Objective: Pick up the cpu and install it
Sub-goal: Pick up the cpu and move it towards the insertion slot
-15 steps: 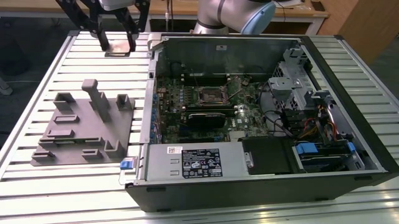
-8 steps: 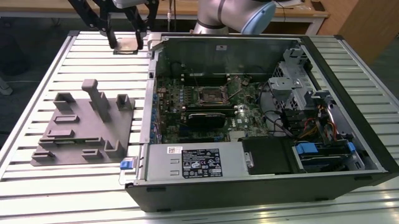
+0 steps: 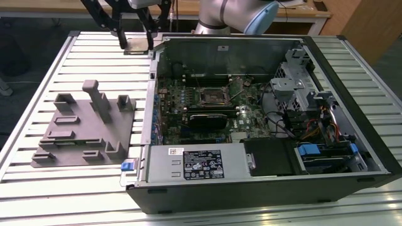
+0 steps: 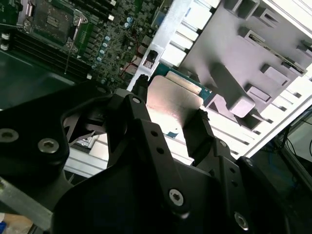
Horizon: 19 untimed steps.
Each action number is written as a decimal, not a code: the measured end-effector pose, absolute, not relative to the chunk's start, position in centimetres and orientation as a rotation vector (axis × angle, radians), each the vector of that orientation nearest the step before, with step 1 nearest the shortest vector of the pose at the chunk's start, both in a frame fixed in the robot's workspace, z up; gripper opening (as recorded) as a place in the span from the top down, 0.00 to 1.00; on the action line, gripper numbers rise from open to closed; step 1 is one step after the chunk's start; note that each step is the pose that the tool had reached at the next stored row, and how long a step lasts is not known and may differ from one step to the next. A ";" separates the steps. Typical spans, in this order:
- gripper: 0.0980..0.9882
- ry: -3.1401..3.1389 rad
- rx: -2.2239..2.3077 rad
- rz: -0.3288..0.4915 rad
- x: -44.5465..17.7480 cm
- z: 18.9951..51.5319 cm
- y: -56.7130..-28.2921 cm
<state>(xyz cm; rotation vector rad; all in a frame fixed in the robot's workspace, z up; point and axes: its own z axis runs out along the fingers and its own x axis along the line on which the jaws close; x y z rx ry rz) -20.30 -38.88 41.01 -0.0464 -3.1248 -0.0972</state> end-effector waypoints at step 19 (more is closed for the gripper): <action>0.50 -3.127 -0.046 -0.100 -17.0 40.6 -38.0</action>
